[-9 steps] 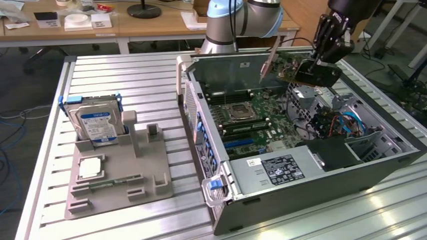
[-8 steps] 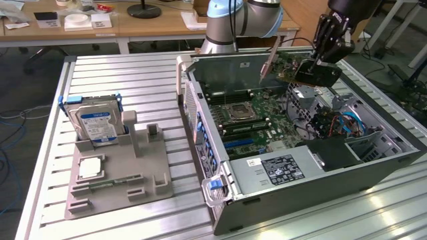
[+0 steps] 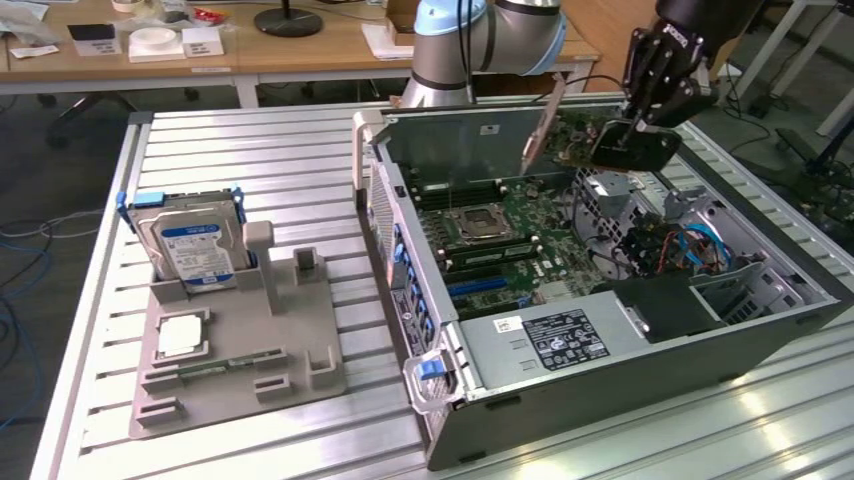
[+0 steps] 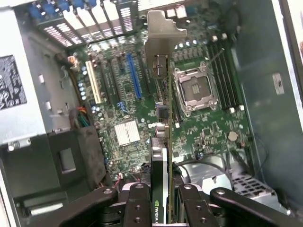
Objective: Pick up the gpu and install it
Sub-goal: 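Insert the gpu into the slot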
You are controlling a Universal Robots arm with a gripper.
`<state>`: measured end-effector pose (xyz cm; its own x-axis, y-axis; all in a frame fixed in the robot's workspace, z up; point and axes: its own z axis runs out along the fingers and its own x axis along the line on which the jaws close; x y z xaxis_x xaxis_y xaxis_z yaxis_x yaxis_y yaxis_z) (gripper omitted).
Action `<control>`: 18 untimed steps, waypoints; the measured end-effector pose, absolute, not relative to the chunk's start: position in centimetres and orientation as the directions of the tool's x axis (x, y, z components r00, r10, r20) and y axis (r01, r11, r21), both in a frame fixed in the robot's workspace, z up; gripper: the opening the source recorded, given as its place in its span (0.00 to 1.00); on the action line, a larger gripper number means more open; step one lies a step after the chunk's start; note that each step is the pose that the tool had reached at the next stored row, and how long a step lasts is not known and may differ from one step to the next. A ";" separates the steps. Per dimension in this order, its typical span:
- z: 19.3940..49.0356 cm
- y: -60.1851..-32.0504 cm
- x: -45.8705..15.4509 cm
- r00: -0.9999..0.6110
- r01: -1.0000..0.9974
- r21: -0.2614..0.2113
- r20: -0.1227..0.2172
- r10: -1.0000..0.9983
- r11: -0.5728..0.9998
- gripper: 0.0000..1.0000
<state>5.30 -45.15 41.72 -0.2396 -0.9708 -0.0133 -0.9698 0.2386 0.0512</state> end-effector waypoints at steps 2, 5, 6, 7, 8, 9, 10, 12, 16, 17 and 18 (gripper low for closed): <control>41.7 -45.2 5.3 -0.206 -0.977 0.051 -0.013 -0.978 0.205 0.27; 41.7 -45.2 5.3 -0.157 -0.986 0.051 -0.013 -0.987 0.156 0.27; 41.7 -45.2 5.3 -0.145 -0.988 0.051 -0.013 -0.989 0.145 0.27; 41.7 -45.2 5.3 -0.137 -0.989 0.051 -0.013 -0.991 0.136 0.27; 41.7 -45.2 5.3 -0.131 -0.990 0.051 -0.013 -0.991 0.130 0.27; 41.7 -45.2 5.3 -0.130 -0.990 0.051 -0.013 -0.991 0.129 0.27; 41.7 -45.2 5.3 -0.129 -0.990 0.051 -0.013 -0.992 0.128 0.27; 41.7 -45.2 5.3 -0.126 -0.991 0.045 -0.014 -0.992 0.125 0.27; 41.6 -45.2 5.3 -0.110 -0.994 0.025 -0.017 -0.994 0.109 0.27; 41.6 -45.1 5.3 -0.105 -0.994 0.020 -0.017 -0.994 0.105 0.27; 41.6 -45.1 5.3 -0.100 -0.995 0.015 -0.018 -0.995 0.100 0.27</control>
